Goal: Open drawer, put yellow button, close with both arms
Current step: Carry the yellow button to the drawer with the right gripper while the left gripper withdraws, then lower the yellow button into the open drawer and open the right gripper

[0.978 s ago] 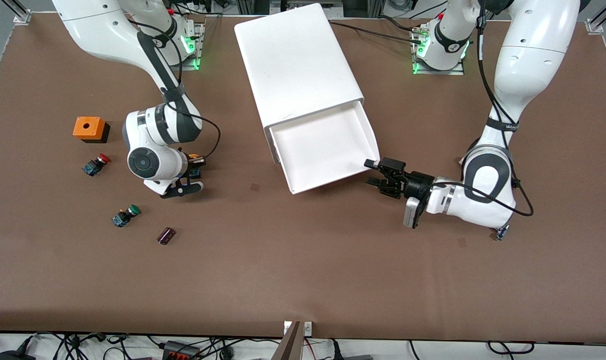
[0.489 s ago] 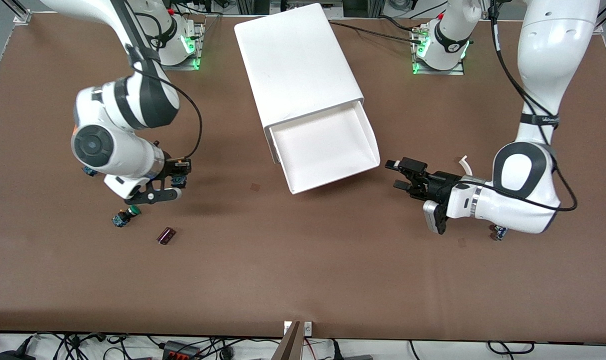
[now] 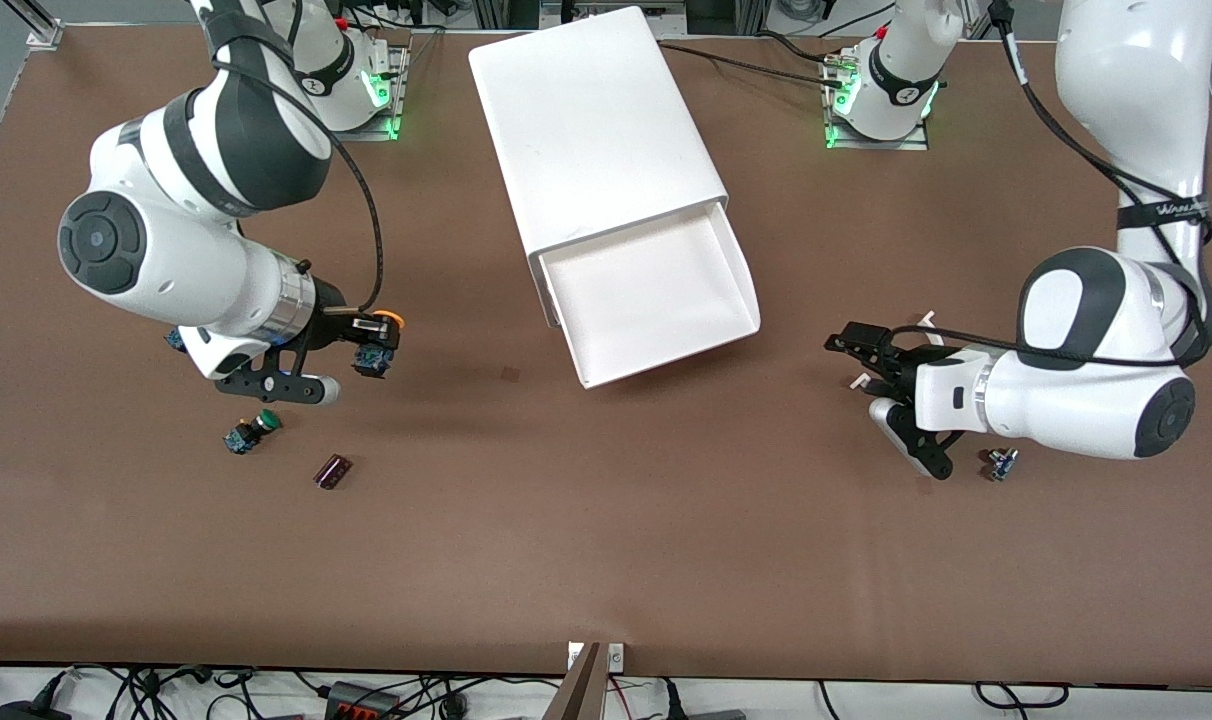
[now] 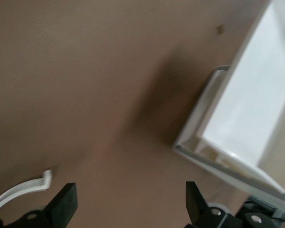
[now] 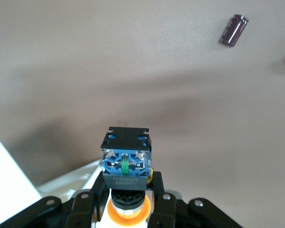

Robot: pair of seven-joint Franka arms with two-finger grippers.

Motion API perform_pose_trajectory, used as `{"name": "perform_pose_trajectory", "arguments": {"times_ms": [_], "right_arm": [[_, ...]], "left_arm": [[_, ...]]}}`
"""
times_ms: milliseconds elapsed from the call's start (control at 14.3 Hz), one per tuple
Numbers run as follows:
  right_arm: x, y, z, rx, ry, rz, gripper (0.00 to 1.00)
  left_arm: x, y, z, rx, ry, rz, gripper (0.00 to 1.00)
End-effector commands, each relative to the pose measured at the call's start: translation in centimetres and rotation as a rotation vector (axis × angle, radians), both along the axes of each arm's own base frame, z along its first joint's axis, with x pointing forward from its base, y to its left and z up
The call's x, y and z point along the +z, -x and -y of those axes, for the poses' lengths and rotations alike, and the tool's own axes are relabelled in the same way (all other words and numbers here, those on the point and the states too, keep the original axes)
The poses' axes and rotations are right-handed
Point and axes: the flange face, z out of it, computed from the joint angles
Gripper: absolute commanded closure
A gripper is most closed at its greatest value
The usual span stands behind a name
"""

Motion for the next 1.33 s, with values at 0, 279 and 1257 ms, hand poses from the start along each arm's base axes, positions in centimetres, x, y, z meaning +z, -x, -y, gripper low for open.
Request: {"name": "perform_pose_trajectory", "arguments": {"times_ms": [0,279,1257], "right_arm": [[2.7,1.0,-4.9,-0.153,0.000,-0.008,1.00],[4.3,3.2,-10.9,-0.372,-0.009,-0.042,1.00],[-1.1,6.9,-26.3,-0.834,-0.073,-0.132,1.00]], "left_arm": [[2.0,0.3,-1.3,-0.049,-0.182,0.050,0.00],[6.3,-1.1,-2.8,-0.083,-0.350,0.183,0.00],[4.1,-3.0,-9.2,0.607,-0.410,0.084,0.00]]}}
